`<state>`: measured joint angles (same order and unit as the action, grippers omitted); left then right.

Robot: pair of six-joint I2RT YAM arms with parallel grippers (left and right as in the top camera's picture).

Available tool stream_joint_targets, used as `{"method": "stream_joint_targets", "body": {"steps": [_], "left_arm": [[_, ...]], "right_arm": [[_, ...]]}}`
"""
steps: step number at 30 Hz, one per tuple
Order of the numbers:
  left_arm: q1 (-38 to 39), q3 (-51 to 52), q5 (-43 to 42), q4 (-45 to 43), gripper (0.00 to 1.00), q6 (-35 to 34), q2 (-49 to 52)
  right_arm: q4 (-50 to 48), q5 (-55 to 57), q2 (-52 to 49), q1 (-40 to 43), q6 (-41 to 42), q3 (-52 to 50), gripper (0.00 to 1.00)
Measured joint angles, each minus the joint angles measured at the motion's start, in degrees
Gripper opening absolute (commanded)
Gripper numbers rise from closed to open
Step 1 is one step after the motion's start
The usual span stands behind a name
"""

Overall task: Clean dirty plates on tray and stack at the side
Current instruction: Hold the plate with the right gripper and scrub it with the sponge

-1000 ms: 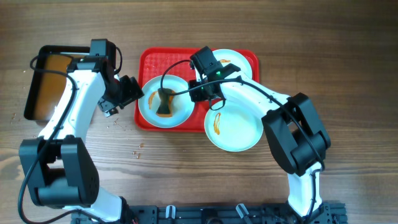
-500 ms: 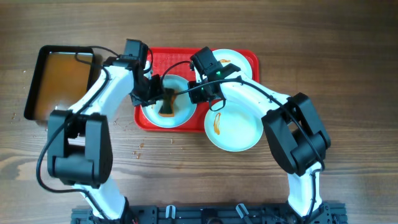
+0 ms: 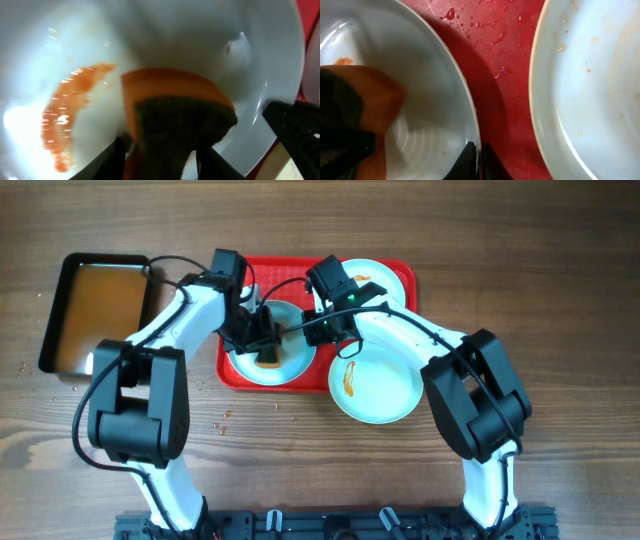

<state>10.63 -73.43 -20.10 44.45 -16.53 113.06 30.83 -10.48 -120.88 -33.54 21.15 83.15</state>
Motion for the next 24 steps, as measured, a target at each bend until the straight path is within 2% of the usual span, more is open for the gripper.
{"method": "stream_joint_targets", "body": {"steps": [2,5,7,24], "left_arm": [[1.0,0.0,0.0,-0.4,0.13,0.4,0.0],[1.7,0.0,0.0,-1.0,0.10,0.6,0.0],[1.7,0.0,0.1,-1.0,0.04,0.7,0.0],[4.0,0.0,0.7,-3.0,0.04,-0.3,0.0]], "right_arm": [[0.0,0.0,0.0,0.0,0.0,0.0,0.07],[0.0,0.0,0.0,0.0,0.0,0.0,0.07],[0.0,0.0,0.0,0.0,0.0,0.0,0.07],[0.0,0.0,0.0,0.0,0.0,0.0,0.07]]}}
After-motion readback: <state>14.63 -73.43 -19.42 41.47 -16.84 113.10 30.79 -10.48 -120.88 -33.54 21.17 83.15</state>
